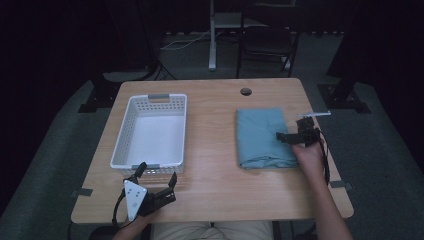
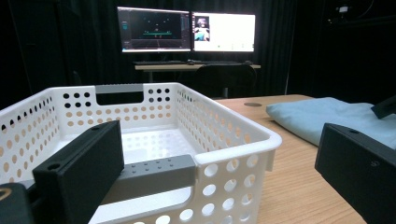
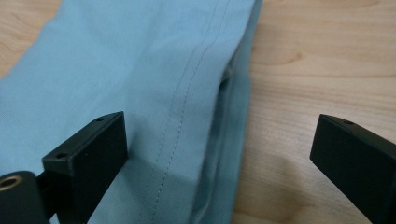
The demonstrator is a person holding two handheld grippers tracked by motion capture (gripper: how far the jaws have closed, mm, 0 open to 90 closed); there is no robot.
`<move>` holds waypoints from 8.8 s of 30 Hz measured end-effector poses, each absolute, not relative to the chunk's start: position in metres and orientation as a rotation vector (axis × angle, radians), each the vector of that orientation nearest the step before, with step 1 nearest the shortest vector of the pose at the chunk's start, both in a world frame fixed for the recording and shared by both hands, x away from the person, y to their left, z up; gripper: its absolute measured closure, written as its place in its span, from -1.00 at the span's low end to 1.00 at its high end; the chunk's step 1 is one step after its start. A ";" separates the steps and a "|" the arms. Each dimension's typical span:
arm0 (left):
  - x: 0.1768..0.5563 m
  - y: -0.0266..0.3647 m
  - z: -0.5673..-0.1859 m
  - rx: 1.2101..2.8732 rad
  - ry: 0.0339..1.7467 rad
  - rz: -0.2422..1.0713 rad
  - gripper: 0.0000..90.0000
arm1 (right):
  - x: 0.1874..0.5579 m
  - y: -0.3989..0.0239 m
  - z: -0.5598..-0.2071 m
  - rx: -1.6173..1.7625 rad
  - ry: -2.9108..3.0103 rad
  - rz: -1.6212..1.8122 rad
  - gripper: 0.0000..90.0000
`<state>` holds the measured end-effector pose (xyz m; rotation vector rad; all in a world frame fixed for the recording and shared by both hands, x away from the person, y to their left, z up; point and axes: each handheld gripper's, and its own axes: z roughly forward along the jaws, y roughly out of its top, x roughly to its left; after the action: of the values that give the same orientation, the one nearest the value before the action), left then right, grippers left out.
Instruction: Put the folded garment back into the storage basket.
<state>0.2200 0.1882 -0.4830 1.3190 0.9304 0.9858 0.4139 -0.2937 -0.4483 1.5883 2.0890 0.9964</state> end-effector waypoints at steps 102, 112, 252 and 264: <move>0.220 0.189 -0.483 1.329 0.919 0.974 -0.94 | 0.402 -0.282 -0.385 1.348 2.063 1.970 0.56; 0.220 0.189 -0.483 1.328 0.919 0.973 -0.94 | 0.401 -0.279 -0.369 1.315 2.029 2.014 0.56; 0.221 0.188 -0.483 1.327 0.933 0.983 -0.94 | 0.456 -0.005 -0.318 0.946 2.127 2.454 0.55; 0.221 0.188 -0.483 1.326 0.933 0.985 -0.94 | 0.460 0.017 -0.321 0.942 2.144 2.467 0.55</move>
<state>0.2206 0.1879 -0.4827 1.3264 0.9334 0.9850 0.4598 0.0173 -0.3214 0.9416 2.1444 2.4669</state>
